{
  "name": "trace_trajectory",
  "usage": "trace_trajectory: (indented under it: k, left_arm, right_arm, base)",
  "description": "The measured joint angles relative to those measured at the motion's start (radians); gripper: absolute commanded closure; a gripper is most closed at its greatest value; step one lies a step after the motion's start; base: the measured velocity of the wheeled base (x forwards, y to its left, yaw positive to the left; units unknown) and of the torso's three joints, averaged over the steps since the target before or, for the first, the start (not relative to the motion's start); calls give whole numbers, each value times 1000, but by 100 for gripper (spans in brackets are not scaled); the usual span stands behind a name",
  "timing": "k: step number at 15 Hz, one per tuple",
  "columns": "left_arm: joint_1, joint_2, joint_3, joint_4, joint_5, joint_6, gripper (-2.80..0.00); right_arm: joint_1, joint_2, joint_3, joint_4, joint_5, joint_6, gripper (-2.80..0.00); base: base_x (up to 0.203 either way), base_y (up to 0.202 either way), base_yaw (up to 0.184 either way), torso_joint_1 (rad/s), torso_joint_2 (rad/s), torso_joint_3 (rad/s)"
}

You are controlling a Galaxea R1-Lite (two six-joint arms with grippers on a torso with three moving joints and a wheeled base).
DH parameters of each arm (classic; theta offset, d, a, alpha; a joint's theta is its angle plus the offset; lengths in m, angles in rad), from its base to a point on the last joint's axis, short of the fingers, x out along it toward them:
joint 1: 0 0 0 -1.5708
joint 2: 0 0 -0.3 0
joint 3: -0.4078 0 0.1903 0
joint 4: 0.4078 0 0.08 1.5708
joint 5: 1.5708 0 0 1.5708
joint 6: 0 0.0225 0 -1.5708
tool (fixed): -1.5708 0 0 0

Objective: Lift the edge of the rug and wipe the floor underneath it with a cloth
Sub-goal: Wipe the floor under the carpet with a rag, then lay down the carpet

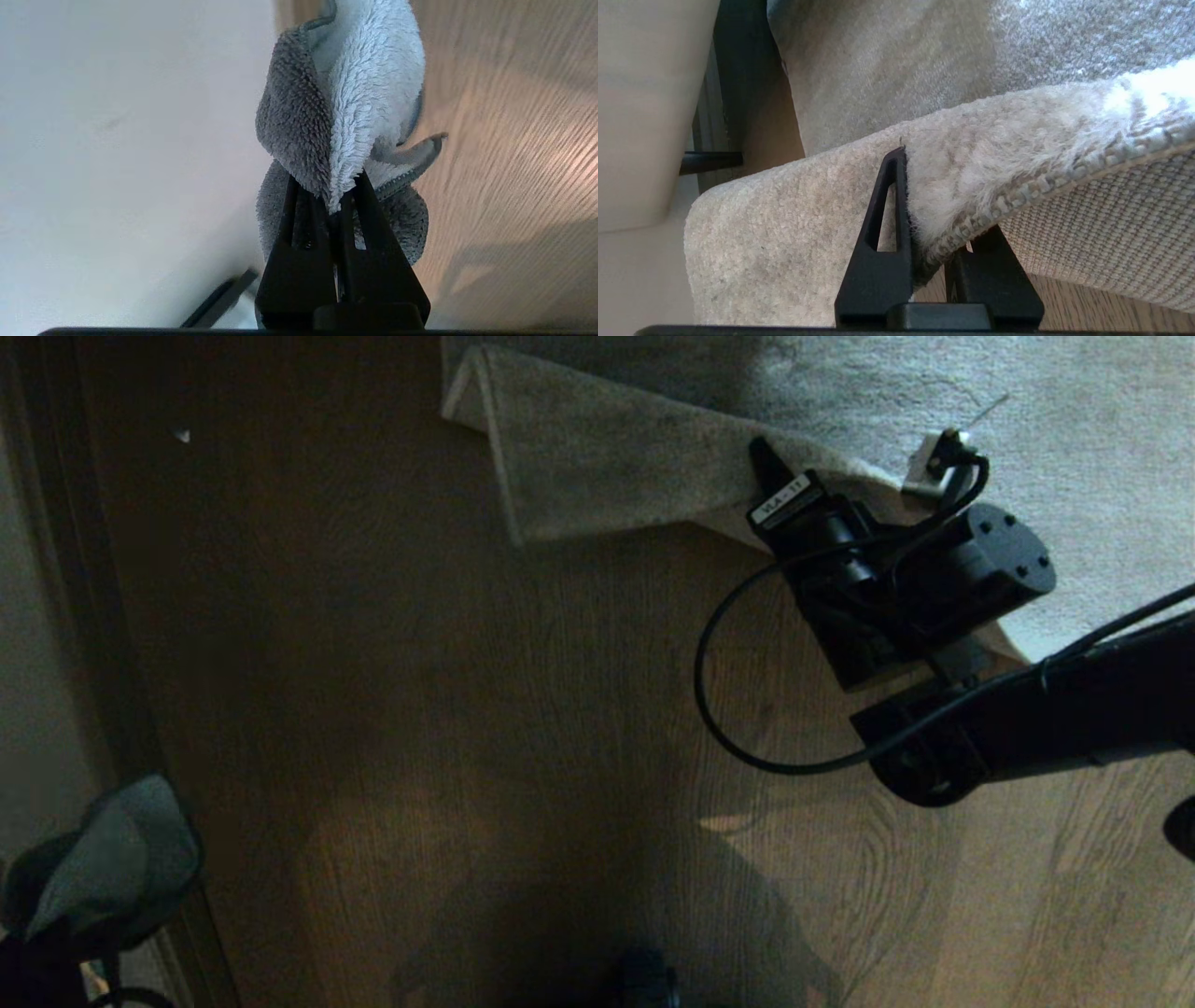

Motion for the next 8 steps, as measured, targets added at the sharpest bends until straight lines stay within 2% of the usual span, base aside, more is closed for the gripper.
trace_trajectory:
  k: [5,8]
  left_arm:
    - [7,-162,5,218,-121,2,0]
    - [4,-266,5,381,-243,2,0]
  right_arm:
    - [0,2,13,0,0,0,0]
    - [0,2,15,0,0,1,0]
  base:
    - [0,0,0,0,0,0]
    - [0,0,0,0,0,0]
